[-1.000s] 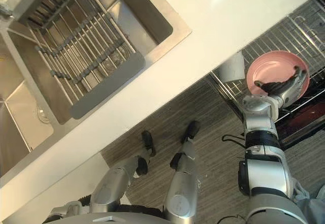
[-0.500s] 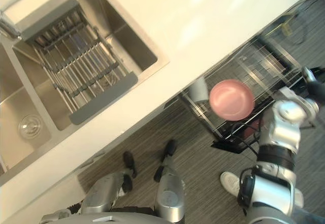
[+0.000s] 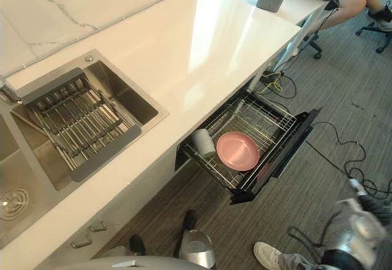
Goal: Walk over to the sink, pick up the cup, carry it to the dishwasher, place the cup inside the dishwasher, then close the dishwasher door
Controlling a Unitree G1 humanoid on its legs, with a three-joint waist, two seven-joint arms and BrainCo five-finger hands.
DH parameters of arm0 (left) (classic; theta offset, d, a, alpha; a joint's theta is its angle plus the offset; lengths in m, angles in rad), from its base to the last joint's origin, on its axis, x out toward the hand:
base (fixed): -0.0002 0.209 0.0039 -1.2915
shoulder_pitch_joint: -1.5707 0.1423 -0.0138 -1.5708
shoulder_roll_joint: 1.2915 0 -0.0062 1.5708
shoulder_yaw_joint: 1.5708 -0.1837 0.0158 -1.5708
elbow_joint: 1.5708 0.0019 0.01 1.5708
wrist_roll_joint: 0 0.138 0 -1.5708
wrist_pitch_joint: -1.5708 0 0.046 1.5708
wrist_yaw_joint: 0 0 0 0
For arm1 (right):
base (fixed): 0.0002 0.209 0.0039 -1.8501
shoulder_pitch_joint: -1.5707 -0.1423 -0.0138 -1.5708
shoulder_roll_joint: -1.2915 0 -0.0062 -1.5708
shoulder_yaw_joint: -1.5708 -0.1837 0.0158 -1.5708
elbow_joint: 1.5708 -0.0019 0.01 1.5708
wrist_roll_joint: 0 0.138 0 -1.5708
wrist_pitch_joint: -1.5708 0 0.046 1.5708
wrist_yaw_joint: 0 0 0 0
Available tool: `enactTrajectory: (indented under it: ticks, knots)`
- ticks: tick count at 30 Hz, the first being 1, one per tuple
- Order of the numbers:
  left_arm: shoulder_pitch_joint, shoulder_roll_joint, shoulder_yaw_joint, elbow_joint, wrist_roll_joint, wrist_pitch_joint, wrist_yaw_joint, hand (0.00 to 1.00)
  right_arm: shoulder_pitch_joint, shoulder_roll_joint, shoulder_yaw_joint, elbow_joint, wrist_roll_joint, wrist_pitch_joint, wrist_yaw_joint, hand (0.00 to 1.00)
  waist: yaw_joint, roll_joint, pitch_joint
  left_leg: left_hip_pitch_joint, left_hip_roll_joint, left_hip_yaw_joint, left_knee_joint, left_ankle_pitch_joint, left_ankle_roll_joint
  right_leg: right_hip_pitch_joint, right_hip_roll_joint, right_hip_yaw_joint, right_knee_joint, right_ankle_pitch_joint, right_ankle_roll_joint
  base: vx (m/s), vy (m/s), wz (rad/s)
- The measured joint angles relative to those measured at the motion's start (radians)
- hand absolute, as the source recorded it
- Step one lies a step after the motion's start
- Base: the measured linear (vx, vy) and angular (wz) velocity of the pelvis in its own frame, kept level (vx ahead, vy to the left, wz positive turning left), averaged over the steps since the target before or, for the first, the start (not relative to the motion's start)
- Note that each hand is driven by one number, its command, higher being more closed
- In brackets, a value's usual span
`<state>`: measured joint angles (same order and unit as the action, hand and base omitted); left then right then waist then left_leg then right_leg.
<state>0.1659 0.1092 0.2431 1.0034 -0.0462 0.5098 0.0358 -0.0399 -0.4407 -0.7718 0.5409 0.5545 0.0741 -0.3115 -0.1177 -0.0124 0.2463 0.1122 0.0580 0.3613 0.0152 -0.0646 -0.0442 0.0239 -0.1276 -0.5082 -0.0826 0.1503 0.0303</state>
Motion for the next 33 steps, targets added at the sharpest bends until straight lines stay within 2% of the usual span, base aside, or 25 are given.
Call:
enactTrajectory:
  ticks: [4, 6, 7, 9, 10, 12, 15, 16, 21, 23, 24, 29, 33]
  knots:
    - [0.006, -0.015, 0.0, -0.003, -0.014, -0.015, 0.024, 0.0, 0.004, 0.135, 0.101, -0.001, -0.003, 0.003, 0.042, 0.0, 0.016, 0.016, -0.009, -0.003, 0.011, 0.031, 0.0, 0.003, -0.005, 0.009, -0.006, -0.025, -0.005, -0.003, -0.001, -0.02, 0.01, 0.19]
    - [0.006, -0.022, -0.001, -0.003, -0.026, -0.019, 0.026, 0.0, 0.009, 0.17, 0.148, -0.002, -0.01, 0.003, 0.042, 0.0, 0.033, 0.024, -0.009, -0.005, 0.017, 0.052, 0.0, 0.004, -0.005, 0.01, -0.009, -0.032, -0.005, -0.006, -0.001, 0.02, 0.017, 0.22]
    - [0.008, -0.028, -0.001, -0.005, -0.031, -0.021, 0.027, 0.0, 0.009, 0.195, 0.187, -0.002, -0.011, 0.002, 0.041, 0.0, 0.048, 0.038, -0.01, -0.005, 0.017, 0.051, 0.001, 0.007, -0.01, 0.013, -0.012, -0.039, -0.005, -0.007, 0.0, 0.02, 0.023, 0.14]
    - [0.019, -0.035, -0.007, -0.009, -0.031, -0.028, 0.029, 0.0, 0.005, 0.24, 0.217, -0.001, -0.006, -0.038, 0.001, 0.0, 0.06, 0.045, -0.009, -0.007, 0.017, 0.044, 0.0, 0.01, -0.01, 0.017, -0.014, -0.054, -0.005, -0.009, 0.004, 0.03, 0.017, 0.18]
    - [0.032, -0.036, -0.011, -0.01, -0.023, -0.034, 0.031, 0.0, 0.005, 0.238, 0.241, 0.014, 0.021, -0.05, -0.006, 0.0, 0.062, 0.053, -0.008, -0.008, 0.017, 0.032, -0.001, 0.011, -0.01, 0.02, -0.014, -0.06, -0.005, -0.009, 0.008, 0.05, 0.016, 0.15]
    - [0.035, -0.035, -0.025, -0.01, 0.01, -0.043, 0.032, 0.0, 0.012, 0.236, 0.312, 0.049, 0.044, -0.042, -0.005, 0.0, 0.062, 0.046, -0.002, -0.016, 0.017, 0.017, -0.002, 0.016, -0.008, 0.02, -0.015, -0.082, -0.005, -0.01, 0.01, 0.04, 0.0, 0.25]
    - [0.035, -0.038, -0.055, -0.011, 0.012, -0.06, 0.042, 0.0, 0.016, 0.254, 0.388, 0.137, 0.09, -0.051, -0.08, 0.0, 0.078, 0.059, 0.006, -0.03, 0.013, -0.026, -0.004, 0.035, -0.001, 0.029, -0.019, -0.127, -0.005, -0.015, 0.013, 0.05, -0.009, 0.43]
    - [0.035, -0.04, -0.067, -0.012, 0.01, -0.062, 0.042, 0.0, 0.02, 0.259, 0.407, 0.15, 0.101, -0.079, -0.118, 0.0, 0.087, 0.068, 0.011, -0.031, 0.012, -0.04, -0.007, 0.038, -0.003, 0.036, -0.021, -0.141, -0.004, -0.016, 0.014, 0.04, -0.001, 0.26]
    - [0.037, -0.044, -0.091, -0.01, 0.009, -0.084, 0.042, 0.0, -0.029, 0.244, 0.45, 0.187, 0.145, -0.177, -0.212, 0.0, 0.116, 0.087, 0.022, -0.046, 0.004, -0.091, -0.019, 0.059, -0.009, 0.047, -0.028, -0.192, -0.005, -0.025, 0.022, 0.01, 0.007, 0.32]
    - [0.037, -0.053, -0.092, -0.01, 0.009, -0.092, 0.042, 0.0, -0.071, 0.254, 0.459, 0.187, 0.144, -0.205, -0.242, 0.0, 0.126, 0.101, 0.029, -0.055, 0.001, -0.106, -0.018, 0.062, -0.016, 0.047, -0.029, -0.204, -0.005, -0.025, 0.021, -0.04, 0.017, 0.27]
    - [0.037, -0.058, -0.098, -0.01, 0.009, -0.098, 0.033, 0.0, -0.118, 0.258, 0.459, 0.187, 0.142, -0.23, -0.265, 0.0, 0.132, 0.12, 0.04, -0.066, 0.0, -0.123, -0.018, 0.067, -0.021, 0.047, -0.032, -0.222, -0.005, -0.027, 0.015, -0.04, 0.014, 0.25]
    - [0.043, -0.061, -0.099, -0.01, 0.01, -0.098, 0.003, 0.0, -0.238, 0.251, 0.459, 0.187, 0.112, -0.258, -0.267, 0.0, 0.155, 0.16, 0.064, -0.083, 0.002, -0.16, -0.016, 0.08, -0.041, 0.046, -0.029, -0.25, -0.004, -0.029, 0.004, -0.03, 0.004, 0.22]
    - [0.055, -0.062, -0.099, -0.01, 0.01, -0.098, -0.02, 0.0, -0.321, 0.202, 0.453, 0.187, 0.109, -0.278, -0.257, 0.0, 0.176, 0.17, 0.071, -0.103, 0.003, -0.199, -0.017, 0.105, -0.034, 0.045, -0.025, -0.29, 0.002, -0.031, -0.001, 0.01, 0.004, 0.31]
